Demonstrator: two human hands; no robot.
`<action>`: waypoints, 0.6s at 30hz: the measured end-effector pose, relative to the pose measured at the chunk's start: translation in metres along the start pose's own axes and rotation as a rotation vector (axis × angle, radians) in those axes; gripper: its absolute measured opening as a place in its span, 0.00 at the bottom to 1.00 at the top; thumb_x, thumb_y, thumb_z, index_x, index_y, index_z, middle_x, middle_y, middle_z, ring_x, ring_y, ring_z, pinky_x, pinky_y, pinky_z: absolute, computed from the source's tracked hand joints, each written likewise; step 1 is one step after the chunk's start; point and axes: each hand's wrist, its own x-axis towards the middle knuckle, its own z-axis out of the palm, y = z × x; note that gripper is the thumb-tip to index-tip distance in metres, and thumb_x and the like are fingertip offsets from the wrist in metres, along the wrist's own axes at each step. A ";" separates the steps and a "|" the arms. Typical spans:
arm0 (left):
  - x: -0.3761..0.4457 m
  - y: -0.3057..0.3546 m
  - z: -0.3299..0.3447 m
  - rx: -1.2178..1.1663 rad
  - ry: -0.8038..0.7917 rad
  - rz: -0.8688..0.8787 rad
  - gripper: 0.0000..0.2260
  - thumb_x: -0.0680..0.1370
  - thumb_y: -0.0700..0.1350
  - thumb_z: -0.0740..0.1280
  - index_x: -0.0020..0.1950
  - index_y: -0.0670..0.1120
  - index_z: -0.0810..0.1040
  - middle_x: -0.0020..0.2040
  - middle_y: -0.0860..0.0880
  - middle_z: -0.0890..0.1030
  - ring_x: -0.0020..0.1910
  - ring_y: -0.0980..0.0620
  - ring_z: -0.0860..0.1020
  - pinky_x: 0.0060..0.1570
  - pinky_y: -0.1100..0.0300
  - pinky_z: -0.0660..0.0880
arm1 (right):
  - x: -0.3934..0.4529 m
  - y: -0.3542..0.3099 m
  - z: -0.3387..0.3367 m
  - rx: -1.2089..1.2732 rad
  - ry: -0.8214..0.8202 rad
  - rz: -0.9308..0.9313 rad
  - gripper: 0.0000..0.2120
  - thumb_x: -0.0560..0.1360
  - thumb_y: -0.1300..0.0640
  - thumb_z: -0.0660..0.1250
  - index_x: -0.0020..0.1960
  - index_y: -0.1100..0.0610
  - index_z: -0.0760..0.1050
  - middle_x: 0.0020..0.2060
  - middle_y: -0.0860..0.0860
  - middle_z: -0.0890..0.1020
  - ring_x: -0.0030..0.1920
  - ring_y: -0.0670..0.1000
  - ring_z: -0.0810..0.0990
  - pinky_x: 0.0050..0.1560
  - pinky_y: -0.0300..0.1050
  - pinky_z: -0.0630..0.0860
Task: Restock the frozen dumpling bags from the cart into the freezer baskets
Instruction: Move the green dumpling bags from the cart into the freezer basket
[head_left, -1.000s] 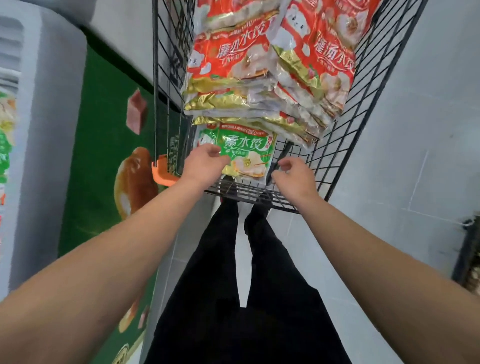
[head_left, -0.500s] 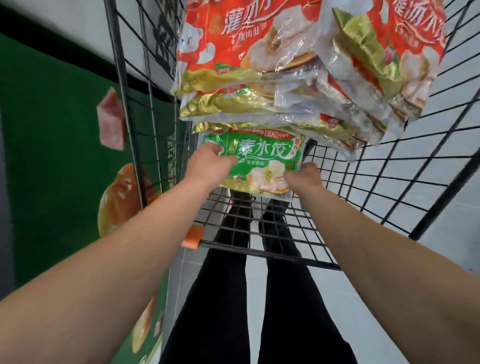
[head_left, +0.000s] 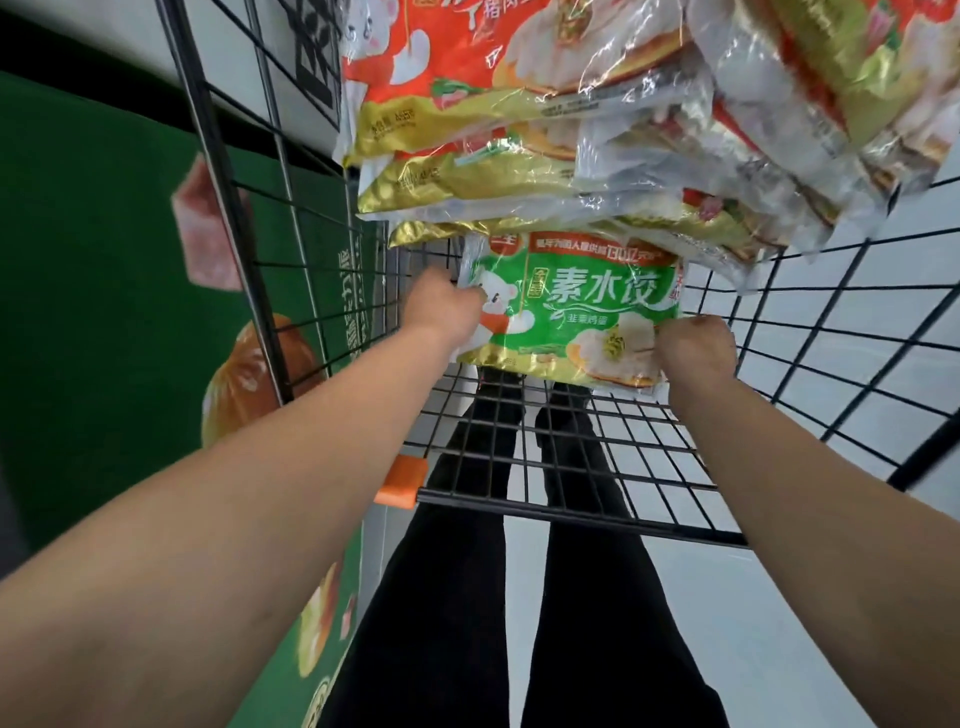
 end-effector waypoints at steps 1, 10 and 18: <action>0.004 0.000 0.004 -0.015 0.004 -0.011 0.19 0.80 0.43 0.65 0.71 0.40 0.70 0.67 0.41 0.75 0.62 0.42 0.76 0.62 0.49 0.75 | 0.001 -0.002 0.000 0.073 -0.004 0.027 0.16 0.76 0.62 0.60 0.64 0.61 0.72 0.50 0.55 0.77 0.46 0.55 0.76 0.35 0.40 0.69; 0.018 -0.001 0.015 -0.058 0.069 -0.094 0.13 0.81 0.43 0.64 0.64 0.41 0.77 0.55 0.45 0.80 0.53 0.44 0.80 0.58 0.50 0.79 | 0.009 -0.011 -0.003 0.343 -0.108 0.113 0.11 0.78 0.62 0.62 0.37 0.55 0.72 0.33 0.50 0.77 0.30 0.48 0.72 0.25 0.37 0.66; -0.052 0.017 -0.021 -0.075 0.049 -0.027 0.06 0.77 0.41 0.65 0.40 0.42 0.78 0.48 0.42 0.84 0.49 0.42 0.83 0.50 0.50 0.81 | -0.043 -0.023 -0.047 0.353 -0.163 0.076 0.08 0.76 0.63 0.63 0.39 0.57 0.68 0.40 0.54 0.81 0.36 0.52 0.79 0.38 0.46 0.75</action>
